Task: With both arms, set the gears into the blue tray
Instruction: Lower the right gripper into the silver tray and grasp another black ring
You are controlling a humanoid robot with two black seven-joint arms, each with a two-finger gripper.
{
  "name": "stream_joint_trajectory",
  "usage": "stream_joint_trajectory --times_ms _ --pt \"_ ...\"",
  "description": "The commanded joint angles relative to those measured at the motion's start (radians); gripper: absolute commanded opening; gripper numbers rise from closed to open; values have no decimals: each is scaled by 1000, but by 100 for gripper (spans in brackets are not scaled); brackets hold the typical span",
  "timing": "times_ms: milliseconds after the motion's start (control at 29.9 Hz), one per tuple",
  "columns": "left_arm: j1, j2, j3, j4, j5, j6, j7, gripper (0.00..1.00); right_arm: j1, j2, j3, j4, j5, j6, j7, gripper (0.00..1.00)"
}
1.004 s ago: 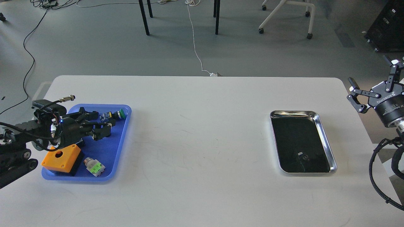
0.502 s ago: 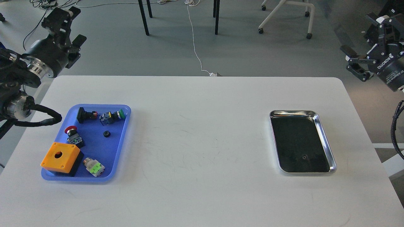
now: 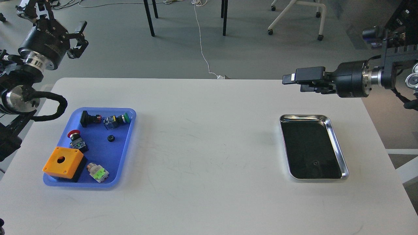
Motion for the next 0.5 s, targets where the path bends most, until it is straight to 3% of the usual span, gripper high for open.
stream_joint_trajectory --times_ms 0,268,468 --pt "0 -5 0 4 -1 4 -4 98 58 62 -103 24 -134 0 1 96" --pt "1 7 -3 5 -2 7 -7 98 109 289 -393 -91 -283 0 9 89" --pt "6 33 -23 5 -2 2 -3 98 41 319 -484 -192 -360 0 26 77"
